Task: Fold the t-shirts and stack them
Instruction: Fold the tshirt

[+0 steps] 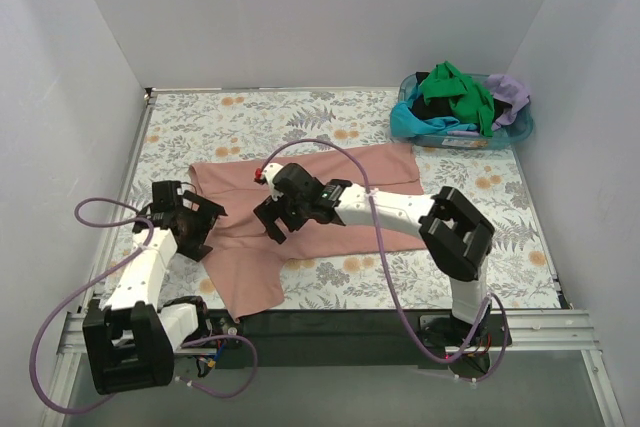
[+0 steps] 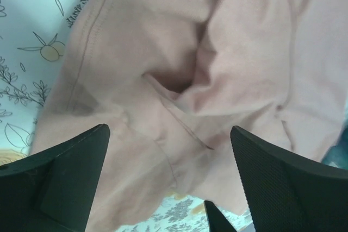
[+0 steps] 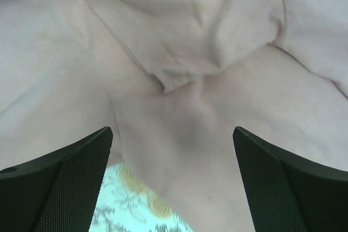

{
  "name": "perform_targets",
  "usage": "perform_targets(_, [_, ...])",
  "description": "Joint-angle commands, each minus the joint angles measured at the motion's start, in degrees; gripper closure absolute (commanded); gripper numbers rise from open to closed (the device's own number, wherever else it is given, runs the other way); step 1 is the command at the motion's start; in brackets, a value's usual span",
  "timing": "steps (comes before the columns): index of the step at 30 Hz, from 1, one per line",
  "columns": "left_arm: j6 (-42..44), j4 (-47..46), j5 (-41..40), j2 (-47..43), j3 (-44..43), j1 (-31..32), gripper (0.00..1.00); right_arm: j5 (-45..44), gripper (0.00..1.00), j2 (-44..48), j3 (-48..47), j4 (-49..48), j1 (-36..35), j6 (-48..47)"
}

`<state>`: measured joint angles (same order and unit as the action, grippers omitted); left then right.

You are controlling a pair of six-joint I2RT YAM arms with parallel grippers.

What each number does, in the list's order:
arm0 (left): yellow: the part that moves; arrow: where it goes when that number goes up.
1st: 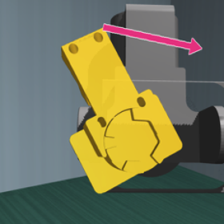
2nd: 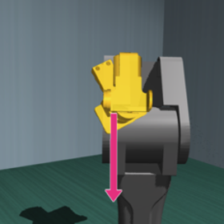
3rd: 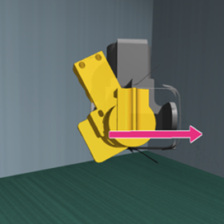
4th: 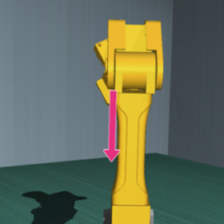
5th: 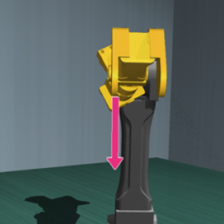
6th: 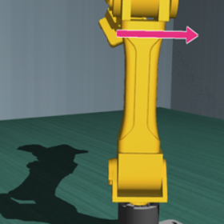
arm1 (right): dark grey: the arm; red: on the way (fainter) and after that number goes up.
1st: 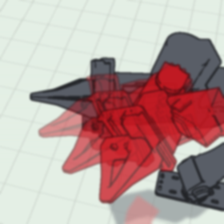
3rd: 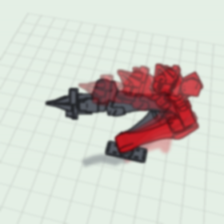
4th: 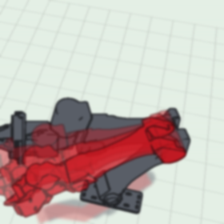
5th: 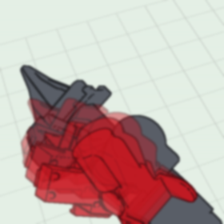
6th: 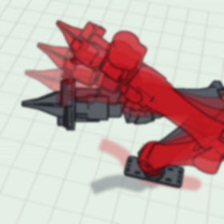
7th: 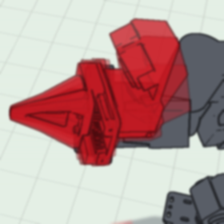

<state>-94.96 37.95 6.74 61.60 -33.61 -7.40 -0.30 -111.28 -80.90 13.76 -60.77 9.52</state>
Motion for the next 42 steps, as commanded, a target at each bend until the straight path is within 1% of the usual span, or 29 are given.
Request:
perform_targets(1, [-0.75, 4.05, -2.43, -6.3, -3.74, -0.33, 0.02, -2.33, 0.02, 7.56, 3.11, -0.22, -0.22, 3.22])
perform_targets(2, [-0.93, 4.41, -2.96, -7.02, -4.88, -0.25, 0.02, -5.13, 0.02, 9.57, 3.9, -0.14, -0.05, 3.83])
perform_targets(4, [0.03, 3.8, -2.35, -7.55, -5.76, -0.25, 0.02, -6.9, 0.02, 11.17, 5.49, 0.39, 0.65, 5.94])
perform_targets(8, [1.35, 2.57, -0.33, -5.54, -9.8, -0.25, 0.02, -8.66, 0.01, 15.38, 8.3, 0.48, 4.33, 7.27])
perform_targets(10, [2.31, -0.24, 2.91, -3.6, -11.04, -0.33, 0.02, -8.23, 0.01, 16.1, 9.53, 0.57, 6.62, 7.01])
perform_targets(11, [2.93, -1.64, 3.45, -0.99, -11.65, -0.25, 0.02, -6.93, 0.02, 16.45, 9.8, 0.65, 9.59, 6.92])
perform_targets(13, [3.28, -4.1, 3.71, 1.66, -13.15, -0.16, 0.02, -4.99, 0.02, 16.71, 10.76, 0.66, 12.94, 6.92])
perform_targets(14, [3.64, -5.6, 3.54, 3.42, -13.33, -0.16, 0.02, -4.63, 0.02, 16.98, 11.11, 0.66, 16.01, 6.74])
perform_targets(15, [3.64, -8.22, 3.37, 6.92, -13.68, -0.16, 0.02, -4.71, 0.02, 17.06, 11.47, 0.66, 17.43, 6.22])
perform_targets(17, [4.51, -10.52, 4.42, 11.59, -15.69, -0.25, 0.02, -5.24, 0.02, 16.46, 11.91, 0.66, 21.37, 4.99])
perform_targets(19, [4.78, -14.03, 4.07, 18.44, -18.32, -0.16, 0.02, -5.59, 0.01, 15.66, 11.65, 0.57, 23.85, 2.71])
perform_targets(21, [6.79, -18.24, 3.28, 23.36, -20.26, -0.25, 0.02, -6.03, 0.02, 13.73, 10.6, 0.57, 27.45, 1.21])
perform_targets(22, [7.85, -18.61, 2.84, 28.17, -23.14, -0.16, 0.02, -5.95, 0.02, 12.77, 9.98, 0.48, 28.68, 0.94])
perform_targets(23, [8.03, -18.53, 1.62, 30.92, -24.65, -0.16, 0.02, -6.64, 0.02, 10.93, 8.93, 0.48, 30.61, 1.03])
perform_targets(24, [9.08, -18.44, 0.74, 33.21, -25.97, -0.25, 0.02, -6.82, 0.01, 9.96, 8.4, 0.48, 31.32, 0.16])
perform_targets(25, [9.09, -18.44, 0.12, 37.75, -27.29, -0.25, 0.02, -6.74, 0.02, 8.9, 7.7, 0.48, 31.94, -0.55])
perform_targets(26, [9.18, -17.92, -1.02, 39.89, -30.0, -0.51, 0.02, -7.17, 0.02, 6.63, 7.08, 0.48, 33.08, -0.99])
perform_targets(28, [9.26, -16.17, -2.26, 44.37, -33.09, -0.95, 0.02, -6.3, 0.02, 4.16, 5.15, 0.48, 34.14, -1.52])
perform_targets(29, [9.35, -15.11, -2.35, 48.31, -36.24, -1.21, 0.02, -5.08, 0.02, 1.8, 4.45, 0.48, 35.01, -1.52])
perform_targets(31, [9.35, -13.35, -2.35, 52.55, -39.59, -2.09, 0.02, -4.72, 0.02, -0.5, 2.16, 0.39, 35.63, -1.87])
perform_targets(32, [9.61, -13.17, -2.26, 56.22, -41.0, -2.35, 0.02, -4.54, 0.02, -2.86, 1.2, 0.39, 36.07, -2.05])
perform_targets(33, [9.62, -12.04, -2.09, 58.0, -44.76, -2.71, 0.02, -4.19, 0.01, -4.28, 0.14, 0.39, 36.16, -2.05])
perform_targets(34, [9.79, -11.85, -2.0, 59.76, -46.53, -2.97, 0.02, -3.75, 0.02, -5.68, -2.57, 0.48, 36.25, -2.05])
perform_targets(35, [9.88, -11.07, -1.82, 63.51, -48.73, -2.97, 0.02, -3.14, 0.02, -8.13, -3.64, 0.48, 36.25, -2.05])
perform_targets(36, [10.14, -10.8, -0.34, 65.12, -52.58, -3.23, 0.02, -2.96, 0.02, -9.12, -4.78, 0.48, 36.25, -1.87])
perform_targets(38, [10.93, -10.01, 0.55, 68.72, -57.51, -3.32, 0.02, -2.78, 0.02, -12.01, -7.85, 0.48, 36.43, -1.52])
perform_targets(39, [11.2, -8.0, 0.73, 71.87, -59.89, -3.32, 0.02, -3.22, 0.02, -12.9, -8.82, 0.48, 36.51, -1.52])
perform_targets(40, [11.2, -6.94, 0.21, 73.12, -64.7, -3.32, 0.02, -3.57, 0.02, -13.77, -9.88, 0.57, 36.6, -1.26])
perform_targets(42, [11.55, -4.4, -0.5, 75.49, -68.77, -3.32, 0.02, -3.31, 0.01, -15.54, -12.34, 0.57, 37.3, -1.08])
